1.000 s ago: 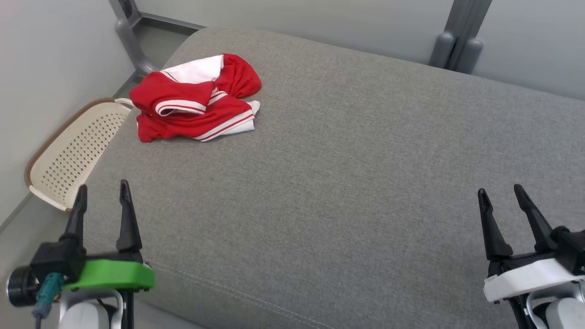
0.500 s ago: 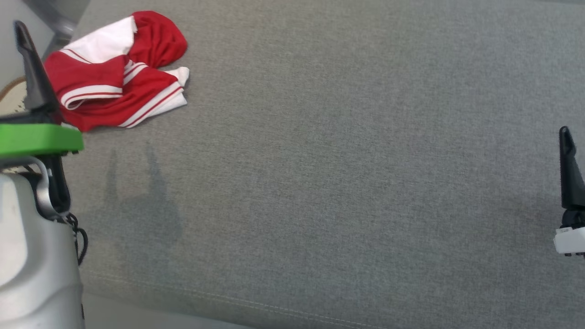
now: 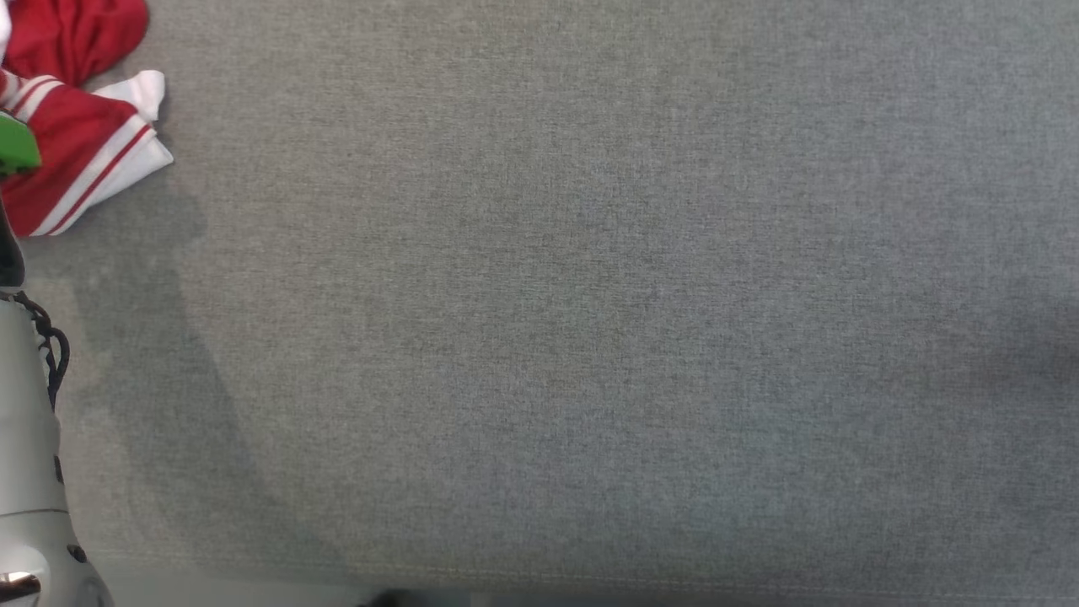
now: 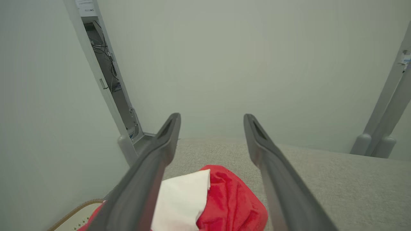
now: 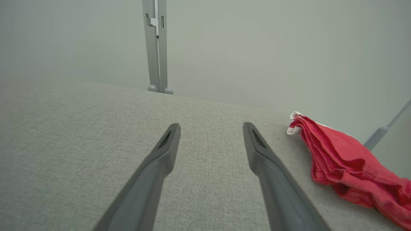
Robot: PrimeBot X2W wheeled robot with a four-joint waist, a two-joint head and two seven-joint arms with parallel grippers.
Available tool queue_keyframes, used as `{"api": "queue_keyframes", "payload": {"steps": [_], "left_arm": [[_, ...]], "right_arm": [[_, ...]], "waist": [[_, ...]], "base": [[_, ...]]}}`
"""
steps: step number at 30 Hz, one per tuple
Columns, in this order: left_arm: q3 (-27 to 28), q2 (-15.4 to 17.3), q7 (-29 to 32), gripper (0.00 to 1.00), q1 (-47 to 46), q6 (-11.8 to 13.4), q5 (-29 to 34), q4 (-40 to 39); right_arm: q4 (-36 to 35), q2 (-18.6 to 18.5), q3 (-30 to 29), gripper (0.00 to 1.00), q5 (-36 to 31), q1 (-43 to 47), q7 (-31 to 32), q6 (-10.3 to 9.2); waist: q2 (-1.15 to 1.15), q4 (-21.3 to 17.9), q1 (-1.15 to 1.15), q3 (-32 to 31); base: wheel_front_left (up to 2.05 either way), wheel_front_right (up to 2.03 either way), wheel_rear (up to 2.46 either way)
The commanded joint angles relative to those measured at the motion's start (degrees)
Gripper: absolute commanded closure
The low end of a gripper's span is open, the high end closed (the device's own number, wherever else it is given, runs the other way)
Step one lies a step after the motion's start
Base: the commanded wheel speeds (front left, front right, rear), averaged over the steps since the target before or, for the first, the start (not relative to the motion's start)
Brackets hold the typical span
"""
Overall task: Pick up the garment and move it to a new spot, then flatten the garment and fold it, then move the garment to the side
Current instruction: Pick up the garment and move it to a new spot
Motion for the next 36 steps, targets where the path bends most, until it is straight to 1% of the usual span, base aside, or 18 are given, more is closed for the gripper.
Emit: {"api": "queue_keyframes", "payload": {"steps": [1,5,9,12,16,18,23,28,32,36], "left_arm": [[-0.03,0.98,0.78,0.0,-1.41,-0.08,-0.04,2.02],[-0.58,2.59,2.1,0.0,-3.78,0.05,0.45,7.95],[-0.78,3.84,4.97,0.0,-4.77,0.19,0.09,14.01],[-1.08,4.31,7.11,0.0,-5.64,0.23,-0.21,17.79],[-1.65,4.78,9.17,0.0,-6.45,-0.39,-0.74,21.72],[-1.74,4.9,9.33,0.99,-7.04,-0.6,-0.99,23.16],[-2.61,5.16,9.37,1.0,-8.24,-0.99,-1.21,26.26],[-3.53,5.6,6.27,1.0,-8.94,-1.39,-1.15,27.87],[-4.56,6.32,3.2,1.0,-10.0,-1.53,-0.33,27.7],[-5.72,6.65,1.44,1.0,-11.51,-1.74,0.34,26.6]], "right_arm": [[-1.12,-0.38,-0.45,0.0,0.02,0.33,0.44,-0.11],[-3.05,-0.6,-1.07,0.0,0.02,0.21,1.47,-0.11],[-4.03,-0.75,-1.52,0.0,0.08,0.55,2.06,-0.11],[-4.41,-0.74,-2.02,0.0,0.29,0.69,2.26,-0.11],[-4.77,-0.69,-1.85,0.0,0.3,0.65,2.56,-0.11],[-4.9,-0.66,-1.62,0.0,0.3,0.45,2.69,-0.11],[-4.46,-0.52,-1.03,0.0,0.18,-0.03,2.76,-0.11],[-3.18,-0.05,0.3,0.0,0.43,-0.47,2.05,-0.11],[-1.37,0.81,2.16,0.0,0.56,-1.17,0.99,-0.11],[1.27,2.0,4.31,0.0,0.43,-1.61,-0.13,-0.11]], "waist": [[0.0,-2.53,-0.01,4.24],[0.0,-2.48,-0.01,5.4],[0.0,-2.39,-0.01,6.1],[0.0,-2.28,-0.01,6.5],[0.0,-2.1,-0.01,6.77],[0.0,-2.03,-0.01,6.76],[0.0,-2.03,-0.01,6.2],[0.0,-2.22,-0.01,4.26],[0.0,-2.57,-0.01,1.81],[0.0,-3.02,-0.01,-1.15]], "base": [[0.0,0.0,0.0],[0.0,0.0,0.0],[0.0,0.0,0.0],[0.0,0.0,0.0],[0.0,0.0,0.0],[0.0,0.0,0.0],[0.0,0.0,0.0],[0.0,0.0,0.0],[0.0,0.0,0.0],[0.0,0.0,0.0]]}}
